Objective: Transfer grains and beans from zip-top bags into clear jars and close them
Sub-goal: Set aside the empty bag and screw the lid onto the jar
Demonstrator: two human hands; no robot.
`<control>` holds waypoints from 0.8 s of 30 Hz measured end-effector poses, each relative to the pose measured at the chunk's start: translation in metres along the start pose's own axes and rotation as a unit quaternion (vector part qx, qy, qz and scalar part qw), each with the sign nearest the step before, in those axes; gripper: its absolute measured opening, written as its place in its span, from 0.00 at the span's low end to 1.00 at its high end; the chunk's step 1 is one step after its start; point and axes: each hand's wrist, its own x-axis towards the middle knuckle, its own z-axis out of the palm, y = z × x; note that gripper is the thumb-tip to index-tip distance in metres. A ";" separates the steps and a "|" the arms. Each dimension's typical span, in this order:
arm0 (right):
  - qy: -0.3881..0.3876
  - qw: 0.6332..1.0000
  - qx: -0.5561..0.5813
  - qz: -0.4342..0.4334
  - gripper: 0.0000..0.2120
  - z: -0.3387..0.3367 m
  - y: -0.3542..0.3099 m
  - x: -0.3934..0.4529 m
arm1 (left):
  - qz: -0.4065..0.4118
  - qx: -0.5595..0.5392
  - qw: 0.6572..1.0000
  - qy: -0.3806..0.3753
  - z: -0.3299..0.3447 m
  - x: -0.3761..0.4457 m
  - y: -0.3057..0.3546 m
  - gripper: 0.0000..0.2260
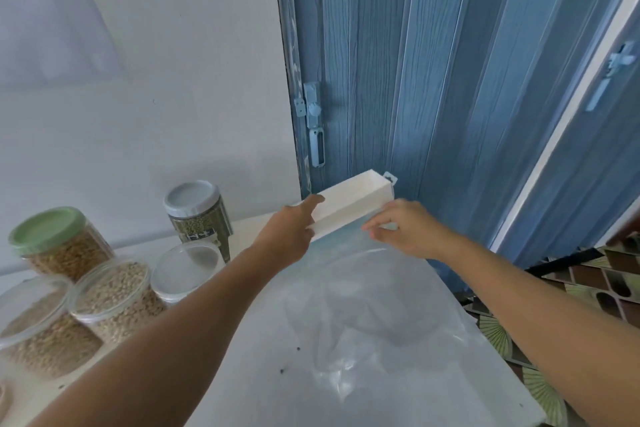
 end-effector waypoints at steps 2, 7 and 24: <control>0.030 0.998 -0.057 0.028 0.14 -0.004 -0.010 -0.008 | -0.010 0.002 1.000 -0.024 0.010 -0.001 -0.006 0.27; -0.195 0.979 0.018 -0.047 0.33 -0.007 -0.069 -0.050 | -0.017 0.014 0.998 -0.051 0.032 -0.006 -0.014 0.27; -0.254 0.953 -0.156 -0.053 0.39 0.106 -0.030 -0.083 | -0.037 0.021 0.998 -0.041 0.050 -0.008 -0.015 0.26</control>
